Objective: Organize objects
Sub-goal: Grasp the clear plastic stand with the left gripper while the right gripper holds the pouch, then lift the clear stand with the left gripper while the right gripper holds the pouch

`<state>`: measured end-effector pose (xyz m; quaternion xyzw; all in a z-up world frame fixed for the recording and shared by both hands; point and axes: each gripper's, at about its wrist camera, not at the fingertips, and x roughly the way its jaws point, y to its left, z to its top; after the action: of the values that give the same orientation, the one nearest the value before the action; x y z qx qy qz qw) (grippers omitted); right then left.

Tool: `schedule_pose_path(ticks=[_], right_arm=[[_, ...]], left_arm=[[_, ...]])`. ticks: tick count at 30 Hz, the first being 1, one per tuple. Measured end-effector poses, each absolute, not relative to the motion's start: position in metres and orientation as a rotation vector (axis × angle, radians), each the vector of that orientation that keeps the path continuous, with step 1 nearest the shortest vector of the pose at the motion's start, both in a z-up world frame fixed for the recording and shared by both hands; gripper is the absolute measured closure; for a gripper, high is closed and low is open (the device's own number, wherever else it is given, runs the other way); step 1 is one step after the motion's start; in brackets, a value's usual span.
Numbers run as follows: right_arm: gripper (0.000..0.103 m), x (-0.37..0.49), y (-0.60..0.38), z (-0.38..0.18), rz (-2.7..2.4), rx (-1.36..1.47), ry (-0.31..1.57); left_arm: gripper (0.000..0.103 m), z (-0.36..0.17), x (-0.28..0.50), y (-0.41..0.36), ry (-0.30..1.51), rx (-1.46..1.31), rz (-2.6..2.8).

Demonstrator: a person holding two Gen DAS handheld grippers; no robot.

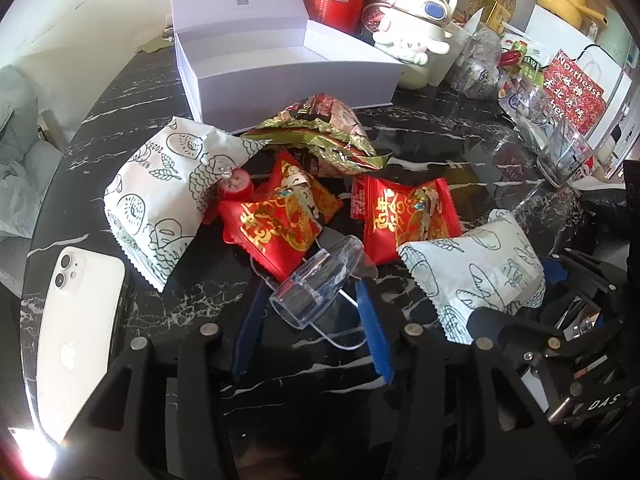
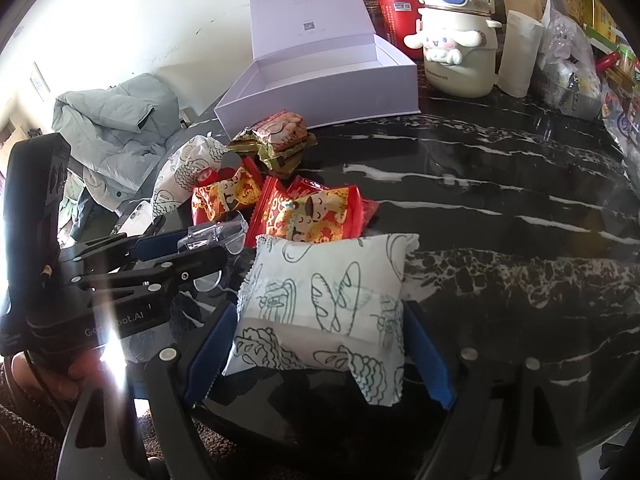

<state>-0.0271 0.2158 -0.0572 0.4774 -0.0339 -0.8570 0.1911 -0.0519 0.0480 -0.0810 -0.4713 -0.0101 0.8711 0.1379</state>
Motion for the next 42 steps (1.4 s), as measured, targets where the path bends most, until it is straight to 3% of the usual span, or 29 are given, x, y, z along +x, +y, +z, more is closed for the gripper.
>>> schedule_pose_path(ticks=[11,14,16,17,39,42], right_arm=[[0.018,-0.026,0.211,-0.061,-2.397,1.35,-0.065],[0.018,-0.025,0.212,-0.062,-2.397,1.354,-0.064],[0.019,-0.025,0.212,-0.062,-2.398,1.351,-0.063],[0.019,-0.025,0.212,-0.062,-2.398,1.351,-0.064],[0.015,-0.032,0.196,-0.067,-2.421,1.371,0.025],[0.033,-0.029,0.197,-0.066,-2.441,1.345,0.042]], left_arm=[[0.022,-0.086,-0.063,0.063,0.08,-1.354,2.545],[0.022,-0.087,-0.062,0.063,0.089,-1.337,2.556],[0.033,-0.087,-0.061,0.062,0.106,-1.332,2.57],[0.034,-0.087,-0.06,0.061,0.114,-1.33,2.575],[0.034,-0.083,-0.039,0.032,0.022,-1.4,2.561],[0.034,-0.083,-0.038,0.031,0.023,-1.397,2.563]])
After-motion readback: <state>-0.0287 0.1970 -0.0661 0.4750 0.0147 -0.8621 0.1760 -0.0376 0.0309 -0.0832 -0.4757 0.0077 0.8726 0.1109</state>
